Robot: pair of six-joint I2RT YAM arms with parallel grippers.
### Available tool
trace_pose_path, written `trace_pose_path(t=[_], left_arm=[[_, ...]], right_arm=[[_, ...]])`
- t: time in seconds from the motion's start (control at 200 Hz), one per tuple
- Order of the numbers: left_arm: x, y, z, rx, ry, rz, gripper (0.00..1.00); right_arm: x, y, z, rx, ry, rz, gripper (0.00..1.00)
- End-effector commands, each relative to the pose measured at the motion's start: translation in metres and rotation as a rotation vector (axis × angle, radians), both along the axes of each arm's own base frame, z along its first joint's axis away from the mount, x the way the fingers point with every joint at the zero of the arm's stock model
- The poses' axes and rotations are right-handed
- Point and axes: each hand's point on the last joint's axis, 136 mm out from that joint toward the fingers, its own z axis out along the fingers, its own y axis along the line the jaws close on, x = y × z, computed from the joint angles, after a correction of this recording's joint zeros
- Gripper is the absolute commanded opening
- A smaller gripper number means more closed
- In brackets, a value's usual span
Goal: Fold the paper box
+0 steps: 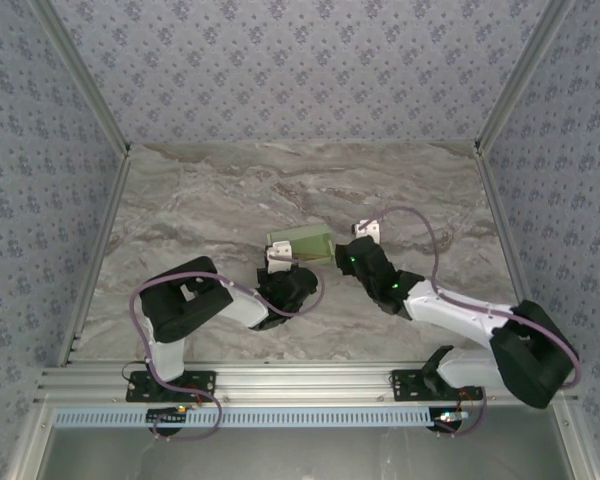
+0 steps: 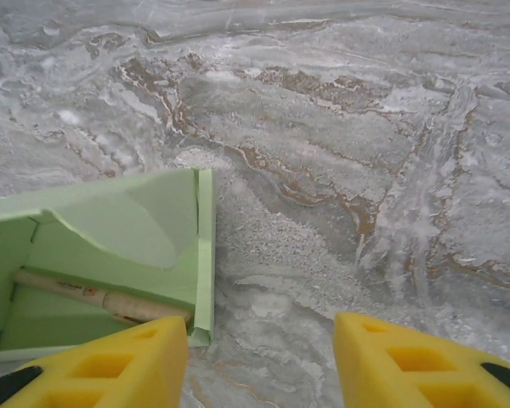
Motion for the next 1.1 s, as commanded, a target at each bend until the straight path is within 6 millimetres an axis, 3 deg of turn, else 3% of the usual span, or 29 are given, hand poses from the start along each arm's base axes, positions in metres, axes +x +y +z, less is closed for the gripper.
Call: trace_pose_path(t=[0.0, 0.165, 0.365, 0.605, 0.879, 1.094], left_arm=[[-0.003, 0.008, -0.021, 0.124, 0.076, -0.016, 0.0], [-0.004, 0.006, -0.021, 0.123, 0.075, -0.018, 0.0], [-0.003, 0.006, -0.021, 0.126, 0.074, -0.019, 0.0], [-0.003, 0.005, -0.019, 0.124, 0.073, -0.021, 0.0], [-0.004, 0.005, -0.015, 0.122, 0.071, -0.023, 0.0], [-0.007, 0.004, -0.009, 0.118, 0.071, -0.031, 0.03]], right_arm=[[0.0, 0.003, 0.022, -0.006, 0.019, 0.064, 0.54], [0.022, 0.011, 0.042, 0.034, 0.079, 0.097, 0.61], [0.05, 0.035, 0.045, 0.049, 0.173, 0.153, 0.66], [0.062, 0.059, 0.013, 0.027, 0.291, 0.185, 0.65], [0.054, 0.056, -0.02, 0.003, 0.359, 0.168, 0.63], [0.051, 0.053, -0.03, -0.01, 0.371, 0.157, 0.63]])
